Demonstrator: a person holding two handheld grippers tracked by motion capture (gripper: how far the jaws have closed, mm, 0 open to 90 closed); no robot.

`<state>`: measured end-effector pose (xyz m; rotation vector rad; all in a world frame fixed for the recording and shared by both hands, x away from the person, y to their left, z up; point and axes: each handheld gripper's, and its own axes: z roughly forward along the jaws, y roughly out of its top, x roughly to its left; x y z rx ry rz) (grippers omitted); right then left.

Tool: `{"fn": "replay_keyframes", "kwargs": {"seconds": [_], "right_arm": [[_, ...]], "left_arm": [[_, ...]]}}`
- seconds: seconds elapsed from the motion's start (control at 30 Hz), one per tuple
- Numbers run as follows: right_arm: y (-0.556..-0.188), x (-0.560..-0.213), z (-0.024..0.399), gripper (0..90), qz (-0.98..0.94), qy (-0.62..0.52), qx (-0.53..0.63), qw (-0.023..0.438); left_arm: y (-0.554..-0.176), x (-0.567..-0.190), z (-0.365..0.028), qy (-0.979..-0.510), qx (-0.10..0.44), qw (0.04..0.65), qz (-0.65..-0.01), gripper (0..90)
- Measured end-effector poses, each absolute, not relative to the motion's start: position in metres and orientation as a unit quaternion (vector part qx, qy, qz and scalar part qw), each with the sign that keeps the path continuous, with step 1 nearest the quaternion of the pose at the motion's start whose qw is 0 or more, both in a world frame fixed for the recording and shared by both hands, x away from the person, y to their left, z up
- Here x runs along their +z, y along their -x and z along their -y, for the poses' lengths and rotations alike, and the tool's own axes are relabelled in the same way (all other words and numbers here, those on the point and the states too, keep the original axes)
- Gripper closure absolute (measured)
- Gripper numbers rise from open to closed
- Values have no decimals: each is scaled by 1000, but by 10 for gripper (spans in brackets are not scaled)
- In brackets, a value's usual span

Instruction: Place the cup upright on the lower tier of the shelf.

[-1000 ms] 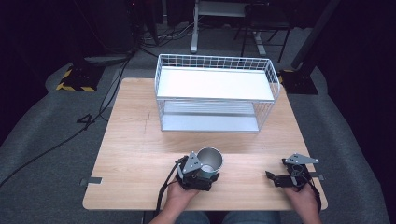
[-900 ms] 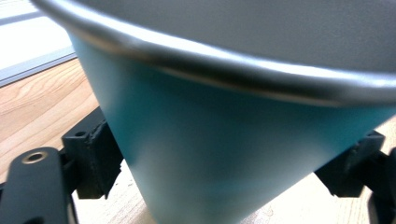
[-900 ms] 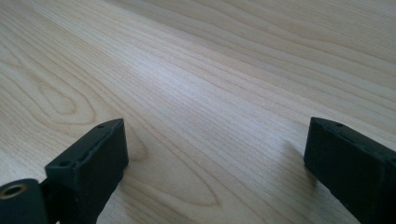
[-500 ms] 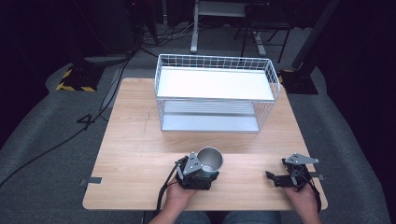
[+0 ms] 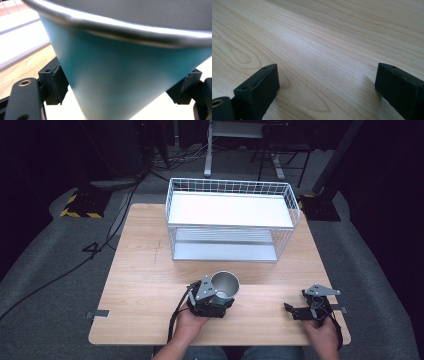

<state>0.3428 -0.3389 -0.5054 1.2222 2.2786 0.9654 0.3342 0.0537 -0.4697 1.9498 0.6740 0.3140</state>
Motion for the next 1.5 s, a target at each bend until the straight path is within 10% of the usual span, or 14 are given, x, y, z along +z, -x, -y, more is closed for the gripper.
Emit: {"fn": "replay_keyframes", "kwargs": {"seconds": [1.5], "right_arm": [[-344,-505,338,61,-803,-448,341,195]], "left_arm": [[-431,-457,-45,-772,155,521,-331,190]]}}
